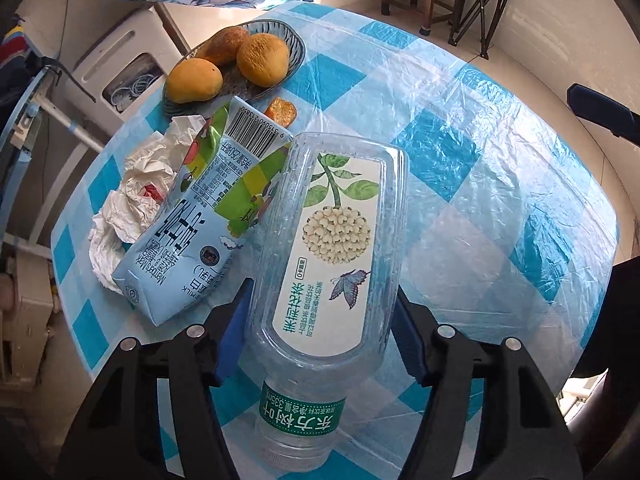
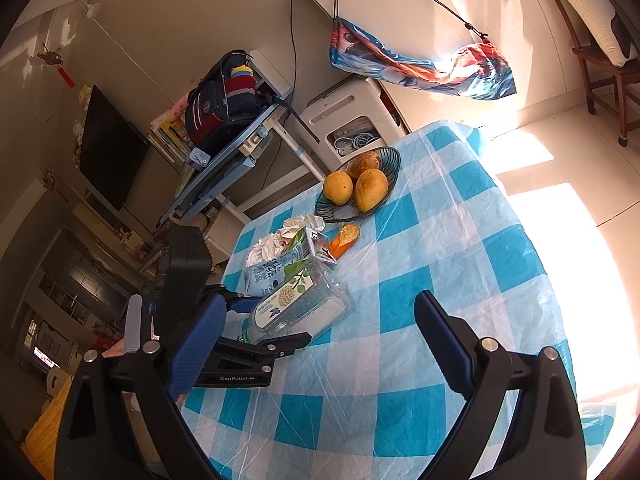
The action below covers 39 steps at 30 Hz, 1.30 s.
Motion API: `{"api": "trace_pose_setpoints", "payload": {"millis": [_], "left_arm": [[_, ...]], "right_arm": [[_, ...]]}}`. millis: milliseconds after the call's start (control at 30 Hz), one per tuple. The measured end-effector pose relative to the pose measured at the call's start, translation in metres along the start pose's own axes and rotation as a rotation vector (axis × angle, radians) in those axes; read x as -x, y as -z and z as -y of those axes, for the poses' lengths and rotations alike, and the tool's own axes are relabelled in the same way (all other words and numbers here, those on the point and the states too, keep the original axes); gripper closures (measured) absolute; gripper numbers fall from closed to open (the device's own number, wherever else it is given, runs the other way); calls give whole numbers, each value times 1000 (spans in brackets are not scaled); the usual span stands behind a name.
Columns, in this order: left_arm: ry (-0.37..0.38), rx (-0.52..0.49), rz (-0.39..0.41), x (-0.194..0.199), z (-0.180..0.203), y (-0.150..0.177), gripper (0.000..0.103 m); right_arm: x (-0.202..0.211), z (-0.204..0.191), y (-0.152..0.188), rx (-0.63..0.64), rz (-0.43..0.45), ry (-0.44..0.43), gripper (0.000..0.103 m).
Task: Collect trash
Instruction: 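Close left tool on the water bottle while right tool grasps the milk carton, then carry the carton to the basin and drop it with right tool while left tool carries the bottle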
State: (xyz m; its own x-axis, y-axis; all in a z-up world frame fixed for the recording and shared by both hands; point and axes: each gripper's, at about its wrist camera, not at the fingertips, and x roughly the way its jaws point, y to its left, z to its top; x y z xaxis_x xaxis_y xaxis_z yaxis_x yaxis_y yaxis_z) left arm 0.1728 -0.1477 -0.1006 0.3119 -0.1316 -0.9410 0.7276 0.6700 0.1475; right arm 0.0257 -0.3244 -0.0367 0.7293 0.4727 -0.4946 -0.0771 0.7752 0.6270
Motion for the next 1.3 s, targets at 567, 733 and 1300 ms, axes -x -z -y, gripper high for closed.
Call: {"api": "trace_pose_setpoints", "payload": {"millis": [567,733,1300], "left_arm": [[-52,536,73,42,-25,151,49],[-70,676,91,49,-51,186,49],[-97,710,91,45,-67,181,48]], "right_arm": [[-15,-17,14,156,-118,47,12],[-48,-73,24,552,-207,97,11],[-235,-117,20,1115,-651,255,32]]}}
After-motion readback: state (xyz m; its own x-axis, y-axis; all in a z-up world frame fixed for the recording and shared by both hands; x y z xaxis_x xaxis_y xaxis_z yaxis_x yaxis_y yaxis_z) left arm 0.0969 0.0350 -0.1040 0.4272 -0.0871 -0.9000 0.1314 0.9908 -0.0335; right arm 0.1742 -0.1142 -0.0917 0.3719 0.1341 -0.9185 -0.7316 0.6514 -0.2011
